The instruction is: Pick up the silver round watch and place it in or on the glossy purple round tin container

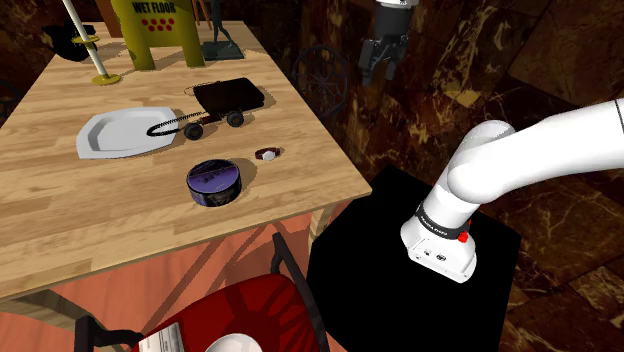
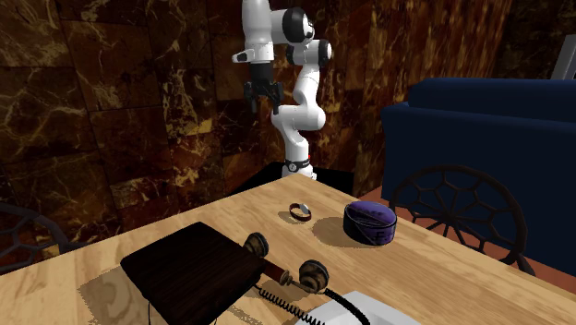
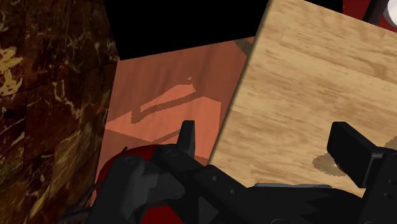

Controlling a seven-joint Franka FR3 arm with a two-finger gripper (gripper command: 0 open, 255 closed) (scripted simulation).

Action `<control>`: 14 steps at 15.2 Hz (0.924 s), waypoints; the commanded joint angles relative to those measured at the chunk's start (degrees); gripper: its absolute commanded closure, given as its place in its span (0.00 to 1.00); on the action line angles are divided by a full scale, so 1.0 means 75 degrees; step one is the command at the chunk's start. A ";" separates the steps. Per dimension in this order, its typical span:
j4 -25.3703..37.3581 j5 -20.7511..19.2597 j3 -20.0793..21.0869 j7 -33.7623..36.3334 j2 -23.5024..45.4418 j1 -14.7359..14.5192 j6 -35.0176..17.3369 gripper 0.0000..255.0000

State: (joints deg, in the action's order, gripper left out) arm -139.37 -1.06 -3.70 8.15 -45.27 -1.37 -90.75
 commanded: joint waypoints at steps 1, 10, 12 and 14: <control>0.0000 0.0000 0.0000 0.0000 0.0000 0.0000 0.0000 0.00; -0.0108 0.1018 0.0458 0.0684 0.1805 -0.0472 -0.1950 0.00; -0.0020 0.1235 0.0554 0.0792 0.2279 -0.0579 -0.2360 0.00; 0.0109 0.1447 0.0646 0.0886 0.2772 -0.0684 -0.2751 0.00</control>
State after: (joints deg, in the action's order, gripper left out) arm -139.00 8.85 0.64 14.20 -26.31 -5.99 -109.77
